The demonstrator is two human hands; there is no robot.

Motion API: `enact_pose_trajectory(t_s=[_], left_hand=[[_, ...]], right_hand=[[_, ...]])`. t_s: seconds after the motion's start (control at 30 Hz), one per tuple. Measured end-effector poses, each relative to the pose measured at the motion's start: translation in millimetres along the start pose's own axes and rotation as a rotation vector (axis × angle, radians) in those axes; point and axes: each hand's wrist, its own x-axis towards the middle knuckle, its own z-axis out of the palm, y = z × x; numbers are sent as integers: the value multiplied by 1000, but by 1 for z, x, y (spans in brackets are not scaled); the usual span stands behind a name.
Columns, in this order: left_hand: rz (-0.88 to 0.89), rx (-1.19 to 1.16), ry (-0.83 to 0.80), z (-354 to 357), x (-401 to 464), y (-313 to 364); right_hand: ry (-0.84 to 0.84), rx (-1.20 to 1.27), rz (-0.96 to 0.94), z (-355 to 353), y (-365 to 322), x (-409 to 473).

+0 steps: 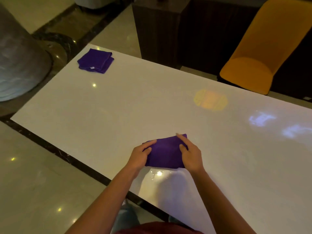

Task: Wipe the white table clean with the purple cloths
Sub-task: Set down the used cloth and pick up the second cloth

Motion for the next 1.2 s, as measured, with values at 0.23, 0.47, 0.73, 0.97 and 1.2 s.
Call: enact_pose_trajectory(t_s=[0.23,0.47,0.73,0.97,1.2], left_hand=[[181,59,-16,-109,11,18],[303,355,-47,-213,38,19],[335,436,-56,-244,99,44],[356,536,17,-254,143,77],[363,560,-9,-258,209,113]], right_hand=[[142,-65,-39,88,-78,-15],[270,-44,-26,182,-134,-30],[321,-42,-2,213,-159,24],[282,-9,-18,222,-175,85],[336,13,-67,219,-200,149]])
